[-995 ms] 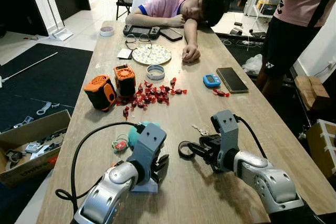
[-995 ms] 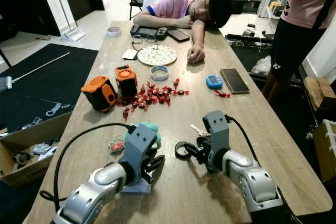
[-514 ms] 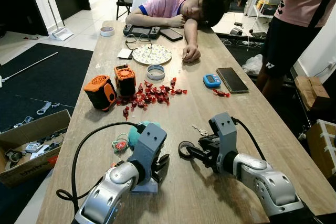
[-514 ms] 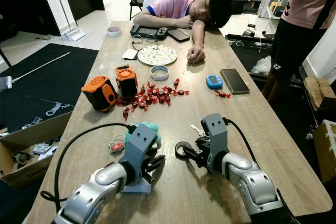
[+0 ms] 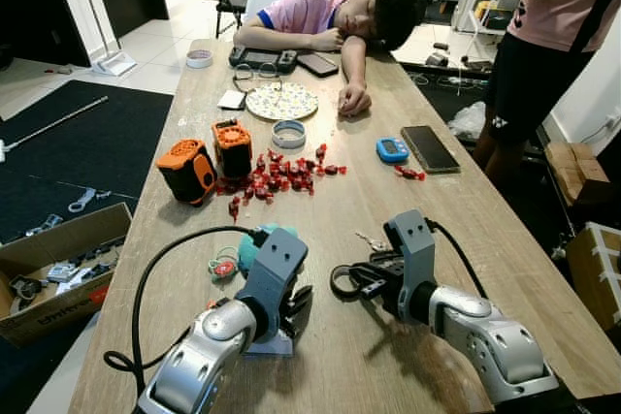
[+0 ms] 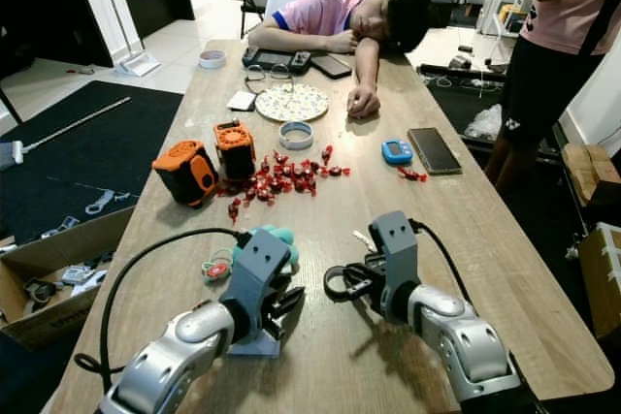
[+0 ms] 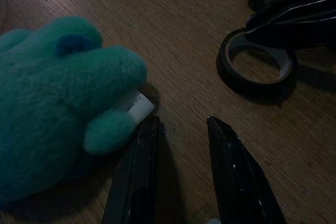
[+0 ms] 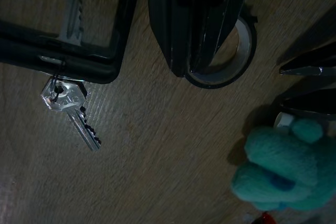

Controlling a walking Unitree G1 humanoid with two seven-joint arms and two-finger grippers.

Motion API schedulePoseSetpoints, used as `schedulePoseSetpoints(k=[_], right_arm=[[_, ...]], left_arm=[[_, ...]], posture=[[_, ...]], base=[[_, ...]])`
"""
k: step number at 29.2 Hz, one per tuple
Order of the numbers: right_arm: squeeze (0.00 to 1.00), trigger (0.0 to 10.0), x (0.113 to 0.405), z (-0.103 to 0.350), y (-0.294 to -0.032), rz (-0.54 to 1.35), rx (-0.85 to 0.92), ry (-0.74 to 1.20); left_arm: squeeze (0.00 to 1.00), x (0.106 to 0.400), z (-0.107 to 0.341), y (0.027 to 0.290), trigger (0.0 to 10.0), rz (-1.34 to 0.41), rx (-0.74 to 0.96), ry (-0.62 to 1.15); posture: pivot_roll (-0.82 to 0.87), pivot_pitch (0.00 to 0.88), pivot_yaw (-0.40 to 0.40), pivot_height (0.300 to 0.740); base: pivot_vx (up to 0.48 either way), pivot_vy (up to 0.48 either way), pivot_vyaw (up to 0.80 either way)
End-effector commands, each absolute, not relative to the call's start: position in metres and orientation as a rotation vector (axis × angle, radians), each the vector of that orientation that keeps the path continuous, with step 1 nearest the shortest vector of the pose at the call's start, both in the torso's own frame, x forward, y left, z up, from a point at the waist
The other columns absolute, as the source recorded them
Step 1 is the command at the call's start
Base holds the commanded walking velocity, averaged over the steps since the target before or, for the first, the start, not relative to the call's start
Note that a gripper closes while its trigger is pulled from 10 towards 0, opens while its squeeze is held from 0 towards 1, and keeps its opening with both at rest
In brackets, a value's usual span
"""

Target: Hang keys on a hook

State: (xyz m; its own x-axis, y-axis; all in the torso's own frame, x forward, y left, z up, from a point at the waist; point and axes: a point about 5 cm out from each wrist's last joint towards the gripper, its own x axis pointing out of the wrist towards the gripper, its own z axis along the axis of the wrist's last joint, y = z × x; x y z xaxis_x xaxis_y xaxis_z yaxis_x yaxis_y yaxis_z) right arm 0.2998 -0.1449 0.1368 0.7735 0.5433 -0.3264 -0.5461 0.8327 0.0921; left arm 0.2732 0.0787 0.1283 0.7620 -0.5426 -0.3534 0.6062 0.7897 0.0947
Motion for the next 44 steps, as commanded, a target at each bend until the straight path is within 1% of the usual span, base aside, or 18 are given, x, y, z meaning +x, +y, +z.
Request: schedulePoseSetpoints(k=[1,2,6,8,18,19,23,24,25,34,36,38,44], right_arm=[[0.00,10.0,0.297,0.127,-0.150,0.556,0.001,0.391],[0.00,10.0,0.300,0.135,-0.150,0.547,0.006,0.335],[0.00,10.0,0.302,0.140,-0.150,0.543,0.007,0.301],[0.00,10.0,0.303,0.147,-0.151,0.540,0.013,0.256],[0.00,10.0,0.302,0.150,-0.153,0.541,0.014,0.240],[1.00,10.0,0.302,0.150,-0.153,0.542,0.017,0.241],[1.00,10.0,0.302,0.150,-0.153,0.542,0.023,0.242],[0.42,10.0,0.302,0.149,-0.153,0.541,0.027,0.245],[0.00,10.0,0.302,0.149,-0.153,0.542,0.026,0.249],[0.00,10.0,0.300,0.138,-0.155,0.545,0.038,0.336],[0.00,10.0,0.300,0.137,-0.154,0.557,0.035,0.345],[0.00,10.0,0.300,0.137,-0.149,0.609,0.031,0.369],[0.00,10.0,0.299,0.139,-0.146,0.641,0.027,0.379]], left_arm=[[0.00,0.270,0.124,0.076,10.0,-0.632,0.201,0.332],[0.00,0.269,0.124,0.075,10.0,-0.633,0.198,0.332],[0.00,0.270,0.124,0.074,10.0,-0.632,0.196,0.332],[0.00,0.270,0.124,0.073,10.0,-0.628,0.191,0.331],[0.00,0.271,0.123,0.073,10.0,-0.623,0.186,0.329],[0.00,0.271,0.123,0.073,10.0,-0.622,0.187,0.329],[0.00,0.271,0.123,0.073,10.0,-0.623,0.189,0.329],[0.00,0.272,0.123,0.073,10.0,-0.625,0.190,0.329],[0.00,0.272,0.123,0.073,10.0,-0.626,0.192,0.329],[0.00,0.272,0.122,0.074,10.0,-0.631,0.199,0.329],[0.00,0.272,0.122,0.074,10.0,-0.632,0.200,0.330],[0.00,0.272,0.122,0.073,10.0,-0.633,0.202,0.328],[0.00,0.272,0.123,0.073,10.0,-0.628,0.200,0.326]], posture=[[0.02,0.165,-0.013,0.740],[0.02,0.168,-0.014,0.740],[0.02,0.168,-0.016,0.740],[0.01,0.168,-0.021,0.740],[0.01,0.166,-0.024,0.740],[0.01,0.165,-0.023,0.740],[0.01,0.161,-0.020,0.740],[0.01,0.158,-0.017,0.740],[0.01,0.158,-0.017,0.740],[0.01,0.152,-0.015,0.740],[0.01,0.151,-0.015,0.740],[0.01,0.150,-0.017,0.740],[0.02,0.152,-0.032,0.740]], base=[[0.000,0.000,0.00],[0.000,0.000,0.00],[0.000,0.000,0.00],[0.000,0.000,0.00],[0.000,0.000,0.00],[0.000,0.000,0.00],[0.000,0.000,0.00],[0.000,0.000,0.00],[0.000,0.000,0.00],[0.000,0.000,0.00],[0.000,0.000,0.00],[0.000,0.000,0.00],[0.000,0.000,0.00]])
